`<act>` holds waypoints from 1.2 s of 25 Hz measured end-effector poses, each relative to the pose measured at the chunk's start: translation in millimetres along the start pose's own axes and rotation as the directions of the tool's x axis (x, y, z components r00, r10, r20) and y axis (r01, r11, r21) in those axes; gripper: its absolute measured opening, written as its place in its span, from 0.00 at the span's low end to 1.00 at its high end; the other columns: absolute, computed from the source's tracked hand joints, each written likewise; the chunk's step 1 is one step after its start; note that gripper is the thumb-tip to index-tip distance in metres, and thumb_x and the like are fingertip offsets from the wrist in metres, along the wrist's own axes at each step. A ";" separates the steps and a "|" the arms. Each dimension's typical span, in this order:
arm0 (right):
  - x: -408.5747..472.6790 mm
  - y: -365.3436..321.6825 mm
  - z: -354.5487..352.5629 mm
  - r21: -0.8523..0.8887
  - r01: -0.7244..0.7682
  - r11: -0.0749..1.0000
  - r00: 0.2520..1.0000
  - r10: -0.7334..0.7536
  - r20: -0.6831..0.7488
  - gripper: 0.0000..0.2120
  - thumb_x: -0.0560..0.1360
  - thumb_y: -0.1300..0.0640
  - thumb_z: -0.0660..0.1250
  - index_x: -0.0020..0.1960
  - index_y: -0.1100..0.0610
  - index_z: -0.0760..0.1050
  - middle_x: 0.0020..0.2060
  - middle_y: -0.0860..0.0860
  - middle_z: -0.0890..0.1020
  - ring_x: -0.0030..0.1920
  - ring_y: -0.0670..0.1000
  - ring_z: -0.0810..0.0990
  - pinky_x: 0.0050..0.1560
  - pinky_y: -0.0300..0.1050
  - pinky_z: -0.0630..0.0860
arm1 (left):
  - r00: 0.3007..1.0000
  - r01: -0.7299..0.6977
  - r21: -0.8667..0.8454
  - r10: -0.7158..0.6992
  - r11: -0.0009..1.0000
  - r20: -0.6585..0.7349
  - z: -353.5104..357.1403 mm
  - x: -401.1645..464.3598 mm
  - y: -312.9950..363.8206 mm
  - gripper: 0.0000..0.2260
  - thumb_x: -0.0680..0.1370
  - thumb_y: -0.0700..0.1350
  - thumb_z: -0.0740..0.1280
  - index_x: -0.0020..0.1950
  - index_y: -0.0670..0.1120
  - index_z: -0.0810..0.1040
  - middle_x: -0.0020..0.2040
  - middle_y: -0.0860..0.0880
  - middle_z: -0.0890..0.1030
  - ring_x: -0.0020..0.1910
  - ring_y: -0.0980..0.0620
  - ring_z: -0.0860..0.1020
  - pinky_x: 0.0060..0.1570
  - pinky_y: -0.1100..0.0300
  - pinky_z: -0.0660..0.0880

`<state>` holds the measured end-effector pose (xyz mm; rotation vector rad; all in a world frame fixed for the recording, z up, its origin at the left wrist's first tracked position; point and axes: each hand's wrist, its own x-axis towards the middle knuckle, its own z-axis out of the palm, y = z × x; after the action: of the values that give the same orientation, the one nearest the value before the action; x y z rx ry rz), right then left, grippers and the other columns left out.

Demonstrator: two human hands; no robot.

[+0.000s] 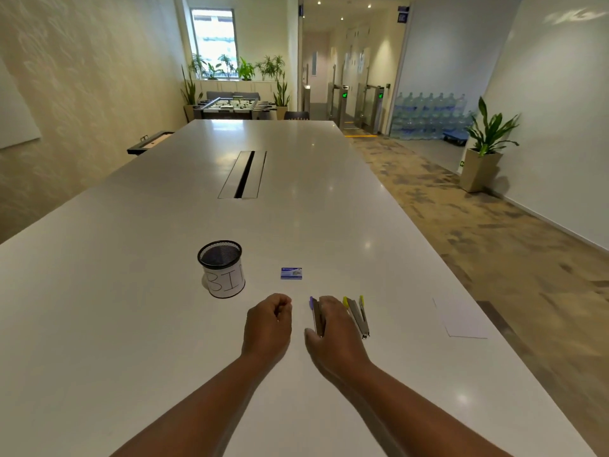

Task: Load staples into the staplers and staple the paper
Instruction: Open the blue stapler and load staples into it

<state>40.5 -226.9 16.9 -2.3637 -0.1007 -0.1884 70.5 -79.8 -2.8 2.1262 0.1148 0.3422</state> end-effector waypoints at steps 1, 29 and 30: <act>-2.4 3.0 4.4 0.005 -0.005 1.000 1.000 0.005 0.019 0.15 0.74 0.56 0.69 0.59 0.59 0.73 0.56 0.56 0.78 0.56 0.55 0.76 0.57 0.51 0.74 | 0.999 -0.039 0.032 0.038 0.999 0.023 1.5 -1.6 -1.5 0.07 0.82 0.44 0.67 0.55 0.53 0.83 0.48 0.56 0.85 0.46 0.60 0.82 0.44 0.72 0.74; 11.0 3.3 8.5 0.461 -0.054 0.886 0.998 0.035 0.050 0.21 0.79 0.37 0.62 0.45 0.56 0.72 0.30 0.54 0.82 0.30 0.48 0.78 0.34 0.49 0.76 | 0.939 -0.263 -0.009 0.258 0.965 0.227 -0.5 -2.5 -9.9 0.15 0.83 0.61 0.48 0.49 0.57 0.71 0.40 0.54 0.80 0.39 0.52 0.79 0.41 0.45 0.78; 12.4 2.2 7.8 0.490 -0.057 0.870 0.998 0.045 0.035 0.21 0.81 0.40 0.61 0.45 0.58 0.71 0.28 0.55 0.81 0.29 0.50 0.79 0.34 0.52 0.77 | 0.944 -0.248 0.000 0.242 0.969 0.223 -0.7 -3.1 -8.8 0.16 0.83 0.62 0.48 0.48 0.57 0.70 0.39 0.54 0.79 0.38 0.52 0.78 0.40 0.44 0.77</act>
<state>53.8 -222.8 12.0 -1.8555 -0.0848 -0.0951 67.8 -75.0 -10.3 2.1954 -0.2792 0.2461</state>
